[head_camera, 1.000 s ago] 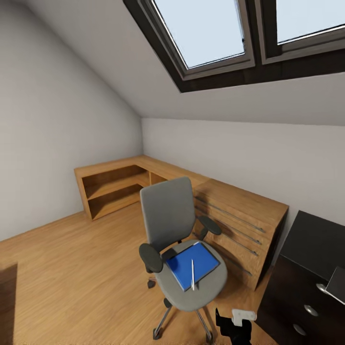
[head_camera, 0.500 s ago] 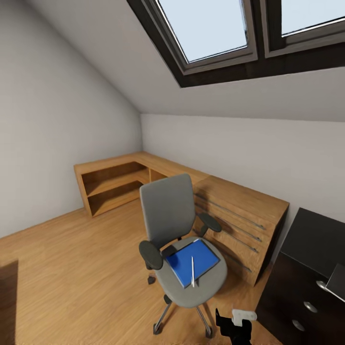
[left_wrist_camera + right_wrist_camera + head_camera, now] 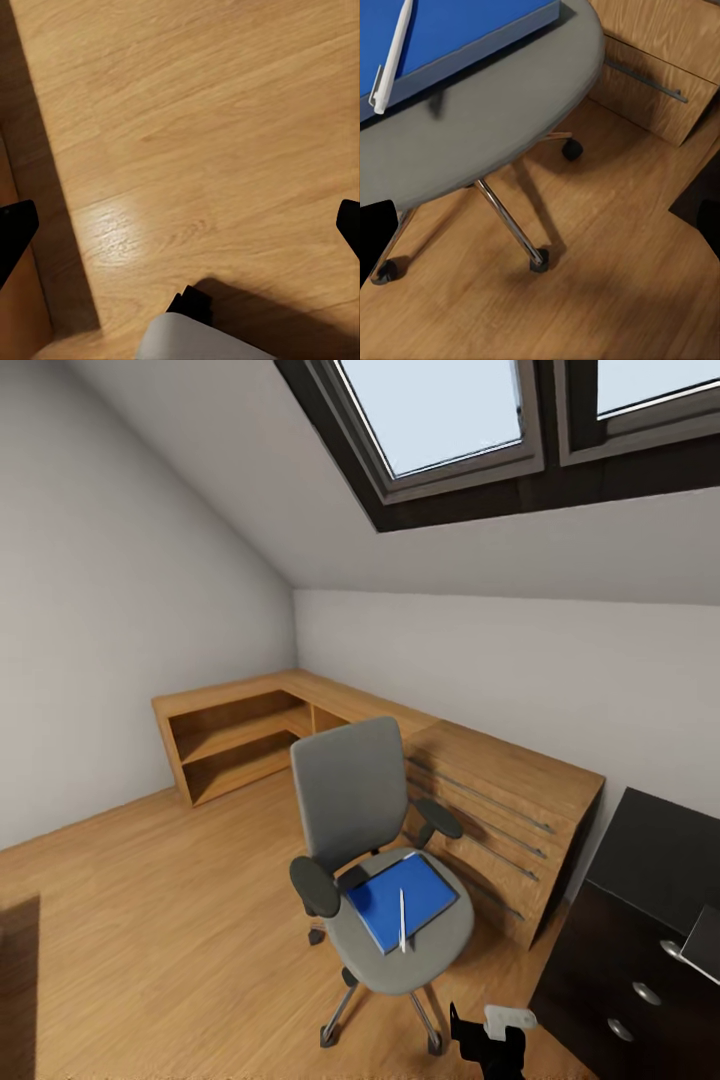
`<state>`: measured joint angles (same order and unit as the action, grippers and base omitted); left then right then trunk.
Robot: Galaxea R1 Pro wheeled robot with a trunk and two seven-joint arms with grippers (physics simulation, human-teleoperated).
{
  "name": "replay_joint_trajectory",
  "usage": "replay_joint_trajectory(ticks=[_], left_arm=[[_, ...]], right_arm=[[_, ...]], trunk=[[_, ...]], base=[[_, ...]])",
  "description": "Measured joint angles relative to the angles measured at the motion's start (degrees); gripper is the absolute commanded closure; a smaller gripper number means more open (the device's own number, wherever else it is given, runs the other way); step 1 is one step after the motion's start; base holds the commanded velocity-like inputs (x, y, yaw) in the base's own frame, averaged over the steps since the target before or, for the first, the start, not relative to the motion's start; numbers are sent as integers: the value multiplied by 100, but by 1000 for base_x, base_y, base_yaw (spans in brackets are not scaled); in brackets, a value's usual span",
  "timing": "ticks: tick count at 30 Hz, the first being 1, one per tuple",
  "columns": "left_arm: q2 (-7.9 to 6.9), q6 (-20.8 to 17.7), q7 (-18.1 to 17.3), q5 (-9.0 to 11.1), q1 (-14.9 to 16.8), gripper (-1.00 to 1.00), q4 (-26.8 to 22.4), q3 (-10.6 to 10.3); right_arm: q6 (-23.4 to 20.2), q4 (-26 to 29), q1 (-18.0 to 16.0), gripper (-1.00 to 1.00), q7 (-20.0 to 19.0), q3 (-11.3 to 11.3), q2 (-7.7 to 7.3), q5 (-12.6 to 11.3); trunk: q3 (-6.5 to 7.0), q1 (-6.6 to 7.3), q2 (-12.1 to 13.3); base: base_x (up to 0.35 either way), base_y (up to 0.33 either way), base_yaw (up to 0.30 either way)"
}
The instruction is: In the bedroom, organize the workspace by keeping the computer under the desk, ensuring the monitor is on the desk, placing the keyboard on the desk next to the monitor, placing the mouse on the desk next to the keyboard, moving the folder from the swivel chair onto the desk next to the mouse, stacking the notebook on top of the folder with the pen on top of the notebook, and positioning the swivel chair next to the desk.
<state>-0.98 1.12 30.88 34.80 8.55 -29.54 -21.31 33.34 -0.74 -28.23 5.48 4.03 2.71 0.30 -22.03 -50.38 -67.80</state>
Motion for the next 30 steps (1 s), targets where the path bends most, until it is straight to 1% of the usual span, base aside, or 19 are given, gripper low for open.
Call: replay_joint_trajectory(ticks=[21,30], left_arm=[[0,0,0,24,1,-100,0,0],[0,0,-2,26,2,-100,0,0]], right_arm=[[60,-4,7,-100,0,0,0,0],[57,-5,7,-100,-1,-4,0,7]], trunk=[[-184,0,0],[-194,0,0]], base=[[0,0,0],[0,0,0]])
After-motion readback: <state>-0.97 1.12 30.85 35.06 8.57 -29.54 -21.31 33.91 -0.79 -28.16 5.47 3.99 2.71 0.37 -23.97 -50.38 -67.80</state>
